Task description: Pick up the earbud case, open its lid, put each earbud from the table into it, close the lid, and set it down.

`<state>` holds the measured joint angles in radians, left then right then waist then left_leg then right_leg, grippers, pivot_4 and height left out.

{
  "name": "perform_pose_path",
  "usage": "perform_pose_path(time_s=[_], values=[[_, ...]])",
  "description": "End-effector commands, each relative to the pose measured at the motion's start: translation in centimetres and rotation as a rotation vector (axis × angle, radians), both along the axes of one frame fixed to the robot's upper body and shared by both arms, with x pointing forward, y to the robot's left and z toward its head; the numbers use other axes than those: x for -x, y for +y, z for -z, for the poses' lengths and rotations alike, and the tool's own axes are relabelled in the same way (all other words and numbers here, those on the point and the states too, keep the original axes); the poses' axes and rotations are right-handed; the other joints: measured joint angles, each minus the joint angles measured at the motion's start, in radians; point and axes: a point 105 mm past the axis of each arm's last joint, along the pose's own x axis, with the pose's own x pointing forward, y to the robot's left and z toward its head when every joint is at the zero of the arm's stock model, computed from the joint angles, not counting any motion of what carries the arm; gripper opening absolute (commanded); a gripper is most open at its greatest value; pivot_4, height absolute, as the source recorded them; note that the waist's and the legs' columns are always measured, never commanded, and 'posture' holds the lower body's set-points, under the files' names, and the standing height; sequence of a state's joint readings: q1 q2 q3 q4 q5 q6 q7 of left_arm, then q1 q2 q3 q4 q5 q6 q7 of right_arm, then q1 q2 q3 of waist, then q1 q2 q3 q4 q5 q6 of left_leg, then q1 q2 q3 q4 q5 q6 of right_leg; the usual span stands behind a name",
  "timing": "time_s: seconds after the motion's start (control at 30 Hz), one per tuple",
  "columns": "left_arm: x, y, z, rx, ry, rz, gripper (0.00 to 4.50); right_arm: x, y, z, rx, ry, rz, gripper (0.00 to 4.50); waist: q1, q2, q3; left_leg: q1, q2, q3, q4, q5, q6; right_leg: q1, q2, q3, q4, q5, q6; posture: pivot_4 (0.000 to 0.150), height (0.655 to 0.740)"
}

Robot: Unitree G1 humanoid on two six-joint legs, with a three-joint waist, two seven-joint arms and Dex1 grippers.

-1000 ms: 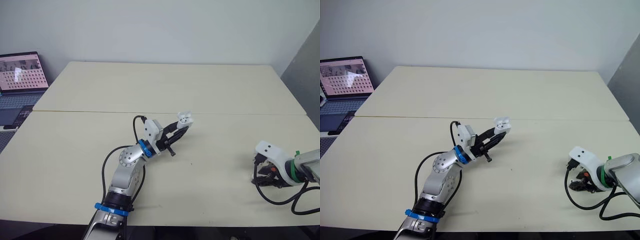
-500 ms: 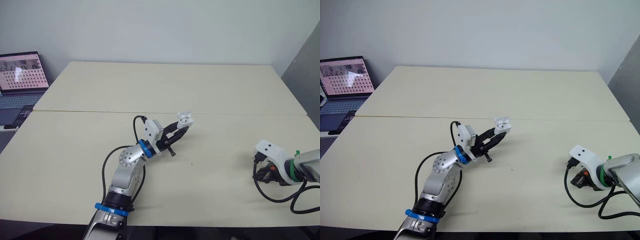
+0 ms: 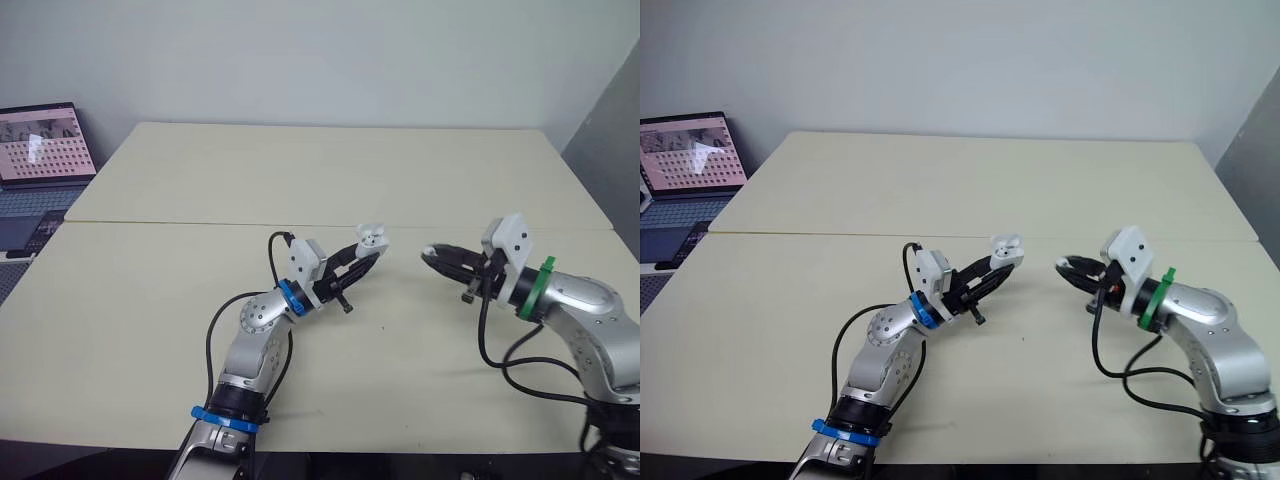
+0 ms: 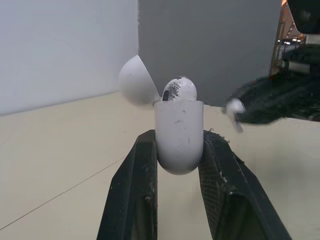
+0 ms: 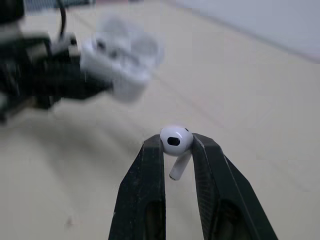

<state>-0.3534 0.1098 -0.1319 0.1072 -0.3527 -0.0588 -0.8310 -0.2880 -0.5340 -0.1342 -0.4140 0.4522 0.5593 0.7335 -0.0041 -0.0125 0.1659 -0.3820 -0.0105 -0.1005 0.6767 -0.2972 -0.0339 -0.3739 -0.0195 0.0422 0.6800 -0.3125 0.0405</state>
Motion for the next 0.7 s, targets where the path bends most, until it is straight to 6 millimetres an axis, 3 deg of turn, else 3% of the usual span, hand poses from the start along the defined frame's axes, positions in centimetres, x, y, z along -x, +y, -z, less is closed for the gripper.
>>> perform_pose_path(time_s=[0.03,0.23,0.7], values=[[1.0,-0.5,-2.2,0.064,-0.05,0.058,0.77,0.3,1.1,-3.6,-0.182,-0.097,0.0,0.41,-0.001,0.0,0.0,0.0,0.0,0.0,0.0,0.0,0.0,0.0,0.0,0.0,0.0,0.0,0.0,0.15,0.74],[1.2,-0.7,-3.4,0.131,-0.042,0.08,0.77,0.7,2.7,-4.0,-0.306,-0.075,-0.015,0.41,-0.001,0.001,0.0,0.0,0.0,-0.001,0.0,0.0,0.0,0.0,0.0,0.0,0.0,0.0,0.0,0.15,0.74],[1.4,-0.8,-3.5,0.151,-0.029,0.107,0.77,1.5,3.8,-3.3,-0.297,-0.062,-0.046,0.41,-0.002,0.001,0.0,0.0,0.0,-0.001,0.0,0.0,0.0,0.0,0.0,0.0,0.0,0.0,0.0,0.15,0.74]])
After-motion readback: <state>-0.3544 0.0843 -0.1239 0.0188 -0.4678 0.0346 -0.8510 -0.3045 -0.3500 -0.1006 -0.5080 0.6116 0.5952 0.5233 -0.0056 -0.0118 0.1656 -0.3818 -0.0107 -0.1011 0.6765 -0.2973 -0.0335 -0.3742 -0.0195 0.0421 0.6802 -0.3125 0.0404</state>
